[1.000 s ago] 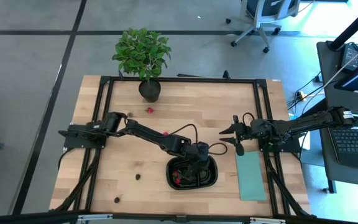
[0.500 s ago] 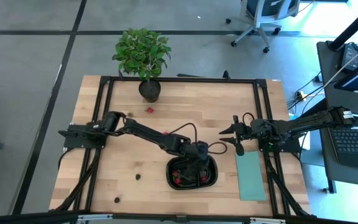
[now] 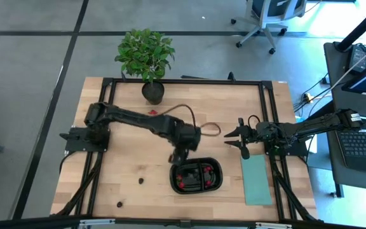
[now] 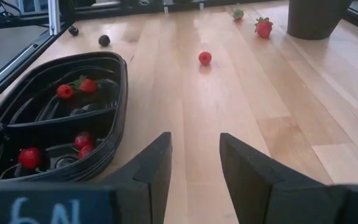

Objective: Pick and placing Produce into tupperware
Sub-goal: Put the raspberry into the left side of the black container

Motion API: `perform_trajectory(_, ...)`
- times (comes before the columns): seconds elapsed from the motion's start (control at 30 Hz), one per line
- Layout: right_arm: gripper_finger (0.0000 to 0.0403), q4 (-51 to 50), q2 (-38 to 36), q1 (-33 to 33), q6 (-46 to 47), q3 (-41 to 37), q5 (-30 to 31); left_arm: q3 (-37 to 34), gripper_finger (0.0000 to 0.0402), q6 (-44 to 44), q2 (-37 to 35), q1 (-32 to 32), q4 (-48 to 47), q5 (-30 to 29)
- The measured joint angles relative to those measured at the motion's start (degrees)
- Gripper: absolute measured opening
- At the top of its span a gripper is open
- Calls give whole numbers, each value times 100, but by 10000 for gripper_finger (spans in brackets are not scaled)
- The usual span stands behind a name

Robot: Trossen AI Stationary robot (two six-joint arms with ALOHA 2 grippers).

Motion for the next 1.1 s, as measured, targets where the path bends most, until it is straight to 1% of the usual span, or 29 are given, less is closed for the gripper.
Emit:
perform_trajectory(0.07,138,4,-1,0,-2,-1,-1,-3,175,-1,-106,131,-472,-197)
perform_trajectory(0.2,138,0,-1,-1,2,0,0,-5,175,-6,-133,416,-851,-323)
perform_trajectory(0.3,138,-23,-1,1,9,-2,-1,-98,175,-3,-150,616,-868,-323)
perform_trajectory(0.43,138,-88,-1,1,131,-2,0,-684,175,-110,-197,847,-617,-315)
perform_trajectory(0.47,138,-112,-1,-1,151,-2,0,-899,175,-151,-270,893,-541,-310)
perform_trajectory(0.63,138,-206,29,-1,139,-2,0,-2084,175,-304,-631,1044,633,-283)
perform_trajectory(0.7,138,-223,38,1,116,-7,-1,-2470,175,-394,-762,1081,1100,-279)
perform_trajectory(0.77,138,-222,63,-1,120,-2,0,-2789,175,-503,-857,1106,1328,-278)
perform_trajectory(1.1,138,-197,84,-1,118,-4,0,-3728,175,-545,-874,1131,2521,-272)
